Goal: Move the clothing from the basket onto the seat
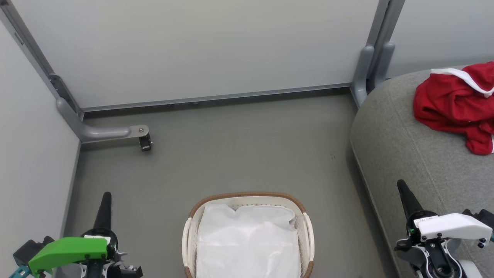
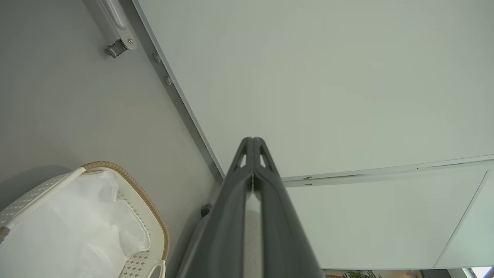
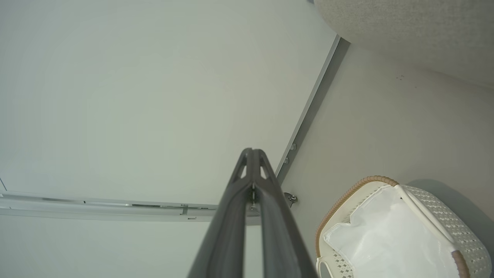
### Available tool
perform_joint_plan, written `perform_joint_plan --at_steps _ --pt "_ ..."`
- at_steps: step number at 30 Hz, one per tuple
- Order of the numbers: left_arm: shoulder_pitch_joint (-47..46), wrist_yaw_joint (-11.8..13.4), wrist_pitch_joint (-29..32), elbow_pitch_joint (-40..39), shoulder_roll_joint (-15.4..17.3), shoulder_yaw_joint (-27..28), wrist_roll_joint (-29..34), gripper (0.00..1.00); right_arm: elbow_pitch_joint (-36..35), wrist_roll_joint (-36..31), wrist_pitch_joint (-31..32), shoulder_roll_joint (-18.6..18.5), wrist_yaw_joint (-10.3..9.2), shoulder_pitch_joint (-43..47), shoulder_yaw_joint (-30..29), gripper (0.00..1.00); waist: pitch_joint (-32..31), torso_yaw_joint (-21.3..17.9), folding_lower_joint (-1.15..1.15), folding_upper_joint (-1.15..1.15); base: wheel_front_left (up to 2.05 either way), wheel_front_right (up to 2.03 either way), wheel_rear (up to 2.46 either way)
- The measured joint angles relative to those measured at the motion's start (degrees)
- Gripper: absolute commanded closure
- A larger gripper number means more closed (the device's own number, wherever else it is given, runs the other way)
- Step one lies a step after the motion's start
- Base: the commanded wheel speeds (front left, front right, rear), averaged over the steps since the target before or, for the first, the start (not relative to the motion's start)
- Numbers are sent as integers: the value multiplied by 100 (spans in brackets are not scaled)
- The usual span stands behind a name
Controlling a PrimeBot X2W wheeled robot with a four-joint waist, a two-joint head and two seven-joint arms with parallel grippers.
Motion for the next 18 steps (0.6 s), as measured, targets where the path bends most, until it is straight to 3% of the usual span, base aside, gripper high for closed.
perform_joint_plan --at_steps 18 --pt "-130 -29 202 -12 0 70 -709 100 -49 775 213 -2 -1 -18 -103 100 -19 -32 0 0 0 0 0"
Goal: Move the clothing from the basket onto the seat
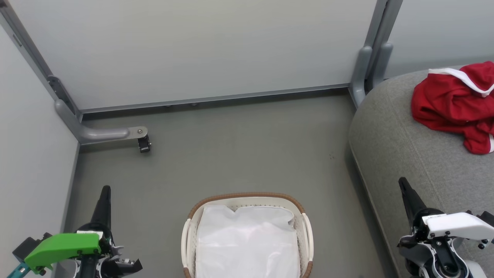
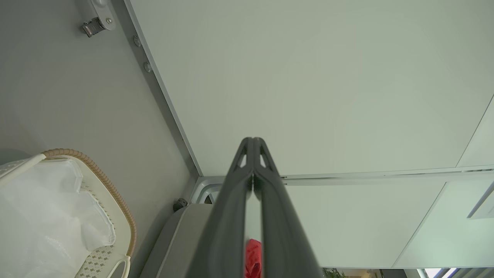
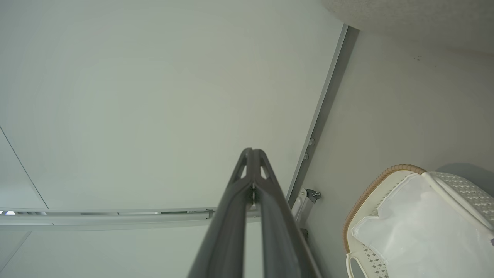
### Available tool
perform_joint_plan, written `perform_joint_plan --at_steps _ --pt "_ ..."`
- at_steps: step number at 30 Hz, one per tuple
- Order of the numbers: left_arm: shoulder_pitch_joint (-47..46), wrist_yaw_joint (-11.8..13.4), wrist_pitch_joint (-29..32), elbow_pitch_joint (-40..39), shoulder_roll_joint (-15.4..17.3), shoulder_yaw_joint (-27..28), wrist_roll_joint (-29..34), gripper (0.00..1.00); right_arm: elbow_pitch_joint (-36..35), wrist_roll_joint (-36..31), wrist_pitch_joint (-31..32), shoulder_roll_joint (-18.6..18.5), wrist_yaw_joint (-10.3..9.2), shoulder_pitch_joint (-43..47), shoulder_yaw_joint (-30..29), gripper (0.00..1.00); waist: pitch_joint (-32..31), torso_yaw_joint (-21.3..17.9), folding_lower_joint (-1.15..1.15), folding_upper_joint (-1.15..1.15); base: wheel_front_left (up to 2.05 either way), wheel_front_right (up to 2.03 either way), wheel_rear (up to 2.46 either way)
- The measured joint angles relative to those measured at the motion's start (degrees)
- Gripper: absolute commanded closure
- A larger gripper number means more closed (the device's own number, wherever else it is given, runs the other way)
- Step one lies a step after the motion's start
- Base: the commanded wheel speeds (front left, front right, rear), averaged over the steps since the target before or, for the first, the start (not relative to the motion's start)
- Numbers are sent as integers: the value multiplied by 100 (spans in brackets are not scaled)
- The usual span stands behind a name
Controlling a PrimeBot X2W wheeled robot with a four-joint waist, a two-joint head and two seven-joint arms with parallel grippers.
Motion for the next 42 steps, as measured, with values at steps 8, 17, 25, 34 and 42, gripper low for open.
perform_joint_plan --at_steps 8,17,25,34,42 --pt "-63 -7 86 -5 1 34 -292 100 -22 312 78 -1 0 -23 -49 100 -9 -14 0 0 0 0 0" --pt "-120 -25 156 -11 1 73 -552 100 -36 597 155 -2 0 -49 -92 100 -17 -27 0 0 0 0 0" --pt "-120 -25 157 -11 1 73 -553 100 -36 595 170 -1 0 -49 -94 100 -17 -27 0 0 0 0 0" --pt "-120 -25 157 -11 1 73 -553 100 -37 595 170 -1 0 -50 -98 100 -17 -27 0 0 0 0 0" --pt "-120 -26 157 -11 1 73 -553 100 -37 595 170 0 0 -51 -100 100 -17 -27 0 0 0 0 0"
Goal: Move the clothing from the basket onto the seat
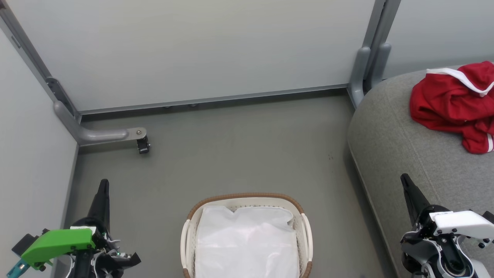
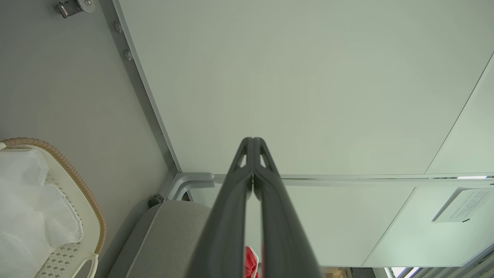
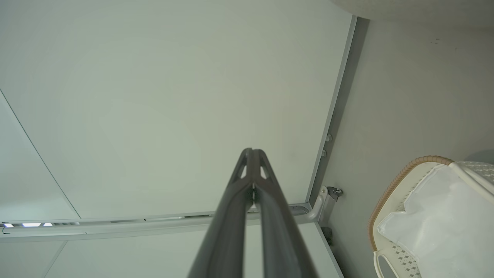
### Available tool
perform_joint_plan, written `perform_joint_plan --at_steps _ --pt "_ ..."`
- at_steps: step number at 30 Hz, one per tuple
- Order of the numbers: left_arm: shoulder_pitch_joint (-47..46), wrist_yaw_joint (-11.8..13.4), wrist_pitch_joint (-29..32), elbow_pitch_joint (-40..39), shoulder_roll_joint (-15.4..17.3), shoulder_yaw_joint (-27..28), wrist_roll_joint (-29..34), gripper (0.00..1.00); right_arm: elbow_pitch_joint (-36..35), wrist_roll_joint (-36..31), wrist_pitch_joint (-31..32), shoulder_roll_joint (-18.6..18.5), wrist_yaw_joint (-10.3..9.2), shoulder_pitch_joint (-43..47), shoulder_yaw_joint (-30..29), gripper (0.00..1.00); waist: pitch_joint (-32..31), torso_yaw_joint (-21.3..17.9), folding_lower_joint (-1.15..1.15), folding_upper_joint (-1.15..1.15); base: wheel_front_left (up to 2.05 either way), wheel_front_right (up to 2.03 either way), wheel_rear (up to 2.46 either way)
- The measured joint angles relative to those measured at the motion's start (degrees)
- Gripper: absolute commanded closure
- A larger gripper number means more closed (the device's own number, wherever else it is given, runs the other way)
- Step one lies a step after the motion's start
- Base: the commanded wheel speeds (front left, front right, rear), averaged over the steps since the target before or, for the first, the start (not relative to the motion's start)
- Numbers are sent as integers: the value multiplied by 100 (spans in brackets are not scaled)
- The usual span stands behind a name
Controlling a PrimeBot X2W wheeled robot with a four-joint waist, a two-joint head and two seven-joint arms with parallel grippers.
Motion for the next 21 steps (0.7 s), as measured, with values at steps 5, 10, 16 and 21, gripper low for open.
perform_joint_plan --at_steps 5,10,16,21 --pt "0 0 0 0 0 0 0 100 0 0 0 0 0 0 -1 100 0 0 0 0 0 0 0" --pt "0 -3 -1 0 0 0 0 100 0 0 1 0 0 0 -2 100 0 0 0 0 0 0 0" --pt "0 -3 0 0 0 0 0 100 0 -1 1 0 0 -1 -3 100 0 0 0 0 0 0 0" --pt "0 -3 0 0 0 0 0 100 0 -1 1 1 0 -1 -4 100 0 0 0 0 0 0 0"
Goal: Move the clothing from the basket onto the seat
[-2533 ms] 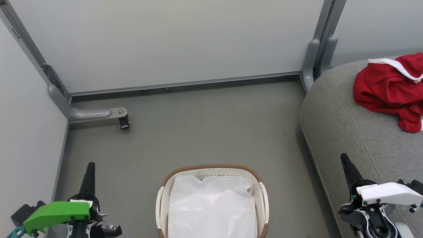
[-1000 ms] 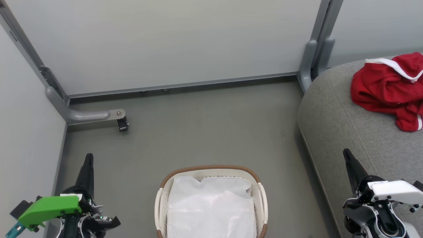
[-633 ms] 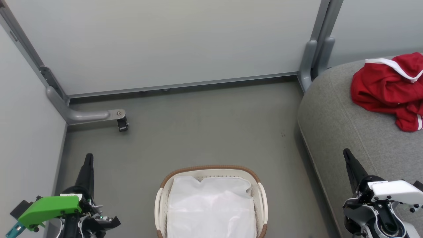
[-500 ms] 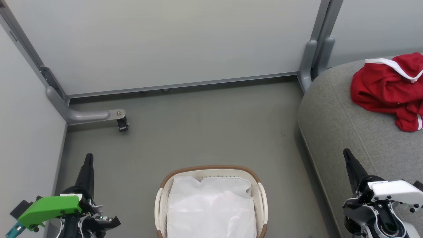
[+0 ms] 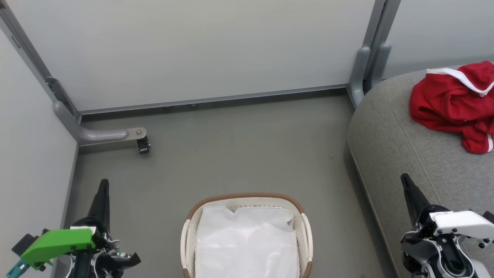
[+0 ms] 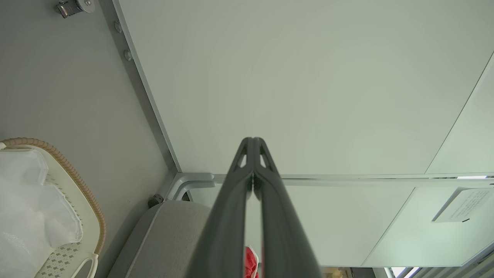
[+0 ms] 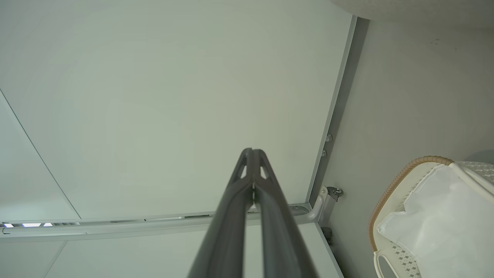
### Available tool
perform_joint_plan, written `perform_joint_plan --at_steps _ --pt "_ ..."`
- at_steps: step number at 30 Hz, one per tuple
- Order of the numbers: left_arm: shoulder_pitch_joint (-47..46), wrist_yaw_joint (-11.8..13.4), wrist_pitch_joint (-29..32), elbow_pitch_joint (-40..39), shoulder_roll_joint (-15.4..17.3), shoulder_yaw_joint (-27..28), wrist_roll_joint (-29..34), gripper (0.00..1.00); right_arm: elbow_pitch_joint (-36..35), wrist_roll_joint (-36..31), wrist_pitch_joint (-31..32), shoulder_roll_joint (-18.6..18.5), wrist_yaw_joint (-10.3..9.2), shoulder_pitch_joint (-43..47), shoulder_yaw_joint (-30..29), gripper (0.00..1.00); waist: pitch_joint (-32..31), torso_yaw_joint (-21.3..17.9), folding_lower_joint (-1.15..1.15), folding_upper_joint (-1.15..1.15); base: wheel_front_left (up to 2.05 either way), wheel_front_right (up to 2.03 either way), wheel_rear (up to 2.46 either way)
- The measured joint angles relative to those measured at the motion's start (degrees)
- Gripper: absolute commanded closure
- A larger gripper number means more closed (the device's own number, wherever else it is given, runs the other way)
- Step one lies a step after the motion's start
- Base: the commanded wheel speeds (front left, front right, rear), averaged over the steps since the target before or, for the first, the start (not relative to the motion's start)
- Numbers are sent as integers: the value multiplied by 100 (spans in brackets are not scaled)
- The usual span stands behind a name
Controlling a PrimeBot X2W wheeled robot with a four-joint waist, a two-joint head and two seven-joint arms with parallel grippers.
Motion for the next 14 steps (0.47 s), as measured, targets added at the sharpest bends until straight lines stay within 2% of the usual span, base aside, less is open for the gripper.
perform_joint_plan --at_steps 14 --pt "0 0 -1 0 0 0 0 100 0 0 0 0 0 -1 -2 100 0 0 0 0 0 0 0"
